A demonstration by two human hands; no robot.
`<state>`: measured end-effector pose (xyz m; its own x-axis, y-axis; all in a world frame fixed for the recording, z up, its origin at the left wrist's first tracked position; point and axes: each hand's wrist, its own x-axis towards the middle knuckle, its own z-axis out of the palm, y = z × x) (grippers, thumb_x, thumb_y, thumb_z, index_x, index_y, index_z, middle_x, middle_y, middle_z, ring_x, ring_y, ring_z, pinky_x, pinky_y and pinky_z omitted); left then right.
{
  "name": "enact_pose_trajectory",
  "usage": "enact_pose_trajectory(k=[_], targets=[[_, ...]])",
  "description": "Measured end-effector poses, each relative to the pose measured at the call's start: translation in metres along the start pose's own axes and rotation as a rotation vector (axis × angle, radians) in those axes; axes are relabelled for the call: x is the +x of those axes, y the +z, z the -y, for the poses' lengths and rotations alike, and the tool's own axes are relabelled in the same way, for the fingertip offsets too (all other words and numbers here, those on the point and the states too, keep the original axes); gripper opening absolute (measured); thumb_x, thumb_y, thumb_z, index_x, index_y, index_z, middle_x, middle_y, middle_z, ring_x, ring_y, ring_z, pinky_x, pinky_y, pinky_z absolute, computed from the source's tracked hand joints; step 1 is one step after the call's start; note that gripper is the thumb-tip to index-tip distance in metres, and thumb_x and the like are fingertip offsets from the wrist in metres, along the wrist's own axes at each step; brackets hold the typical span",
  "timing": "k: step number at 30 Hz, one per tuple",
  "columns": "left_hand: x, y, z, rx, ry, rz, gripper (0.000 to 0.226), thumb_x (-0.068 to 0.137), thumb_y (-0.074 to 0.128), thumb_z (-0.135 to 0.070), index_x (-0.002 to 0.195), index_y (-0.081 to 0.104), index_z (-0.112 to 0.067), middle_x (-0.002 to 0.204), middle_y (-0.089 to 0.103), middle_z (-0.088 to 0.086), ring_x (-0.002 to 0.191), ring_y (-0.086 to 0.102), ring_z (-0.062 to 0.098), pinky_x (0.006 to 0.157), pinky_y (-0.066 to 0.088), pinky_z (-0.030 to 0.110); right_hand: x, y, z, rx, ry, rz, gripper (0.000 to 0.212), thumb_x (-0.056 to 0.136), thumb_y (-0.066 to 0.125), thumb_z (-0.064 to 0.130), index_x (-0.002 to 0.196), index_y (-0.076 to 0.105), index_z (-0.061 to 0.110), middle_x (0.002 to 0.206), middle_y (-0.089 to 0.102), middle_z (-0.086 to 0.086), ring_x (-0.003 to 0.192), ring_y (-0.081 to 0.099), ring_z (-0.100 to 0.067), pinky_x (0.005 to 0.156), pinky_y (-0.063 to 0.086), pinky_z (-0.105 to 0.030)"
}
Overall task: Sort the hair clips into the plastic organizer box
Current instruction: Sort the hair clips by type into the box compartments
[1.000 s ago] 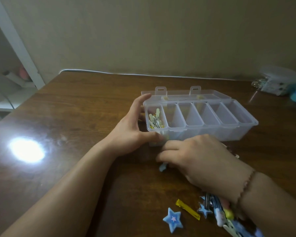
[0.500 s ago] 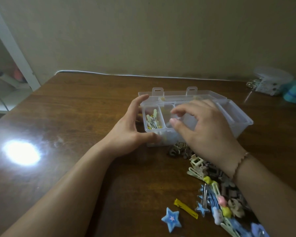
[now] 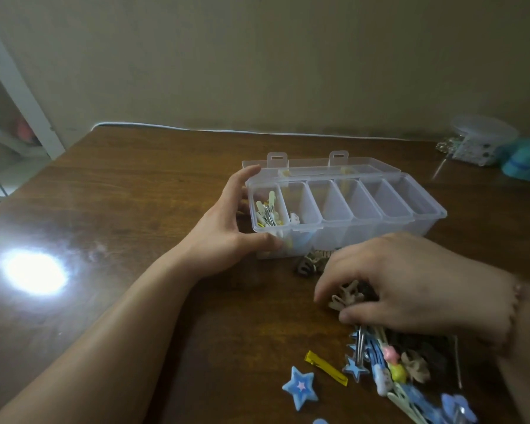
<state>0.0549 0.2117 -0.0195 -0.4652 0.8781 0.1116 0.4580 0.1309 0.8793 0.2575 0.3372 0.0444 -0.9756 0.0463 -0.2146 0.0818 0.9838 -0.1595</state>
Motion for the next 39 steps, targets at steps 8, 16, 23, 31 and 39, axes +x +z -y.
enact_pose_trajectory(k=[8,16,23,31,39], targets=[[-0.001,0.0,0.0,-0.003,0.003,0.005,0.103,0.062,0.079,-0.046,0.145,0.019,-0.053,0.138,0.047,-0.013,0.121,0.052,0.006,0.105,0.046,0.042,0.0,-0.002,-0.007,0.392,0.0,-0.134,0.022,0.084,0.07,0.024,0.096,0.067,0.042,0.1,0.063,0.025,0.096,0.058,0.007,0.078,0.049,-0.013],[-0.002,0.0,-0.001,0.005,-0.002,0.023,0.102,0.056,0.072,-0.058,0.143,0.018,-0.055,0.142,0.043,-0.011,0.122,0.05,0.006,0.105,0.046,0.041,0.024,0.012,-0.013,0.872,0.158,-1.031,0.013,0.081,0.071,0.0,0.089,0.071,0.01,0.077,0.074,-0.002,0.072,0.072,-0.012,0.07,0.059,-0.024],[-0.002,0.0,0.0,0.017,0.005,0.015,0.102,0.057,0.072,-0.058,0.144,0.019,-0.054,0.14,0.046,-0.009,0.122,0.052,0.009,0.103,0.048,0.041,0.024,0.022,-0.009,0.208,0.001,-0.942,0.006,0.082,0.072,0.014,0.088,0.072,0.017,0.085,0.069,0.005,0.085,0.06,-0.01,0.08,0.047,-0.022],[-0.001,0.001,0.0,0.023,0.016,0.006,0.098,0.066,0.075,-0.044,0.146,0.019,-0.05,0.144,0.043,-0.008,0.123,0.051,0.01,0.103,0.048,0.041,0.023,0.024,-0.004,0.093,0.003,-0.648,0.035,0.085,0.053,0.049,0.112,0.064,0.03,0.111,0.062,0.016,0.113,0.05,-0.012,0.094,0.042,-0.043],[0.0,0.001,0.001,0.023,0.014,0.016,0.097,0.067,0.075,-0.043,0.146,0.019,-0.049,0.146,0.041,-0.007,0.124,0.051,0.011,0.104,0.048,0.042,0.03,0.026,-0.01,-0.107,0.176,-0.428,0.082,0.08,0.01,0.078,0.148,0.026,0.036,0.161,0.003,0.011,0.146,-0.019,-0.014,0.115,-0.008,-0.045]])
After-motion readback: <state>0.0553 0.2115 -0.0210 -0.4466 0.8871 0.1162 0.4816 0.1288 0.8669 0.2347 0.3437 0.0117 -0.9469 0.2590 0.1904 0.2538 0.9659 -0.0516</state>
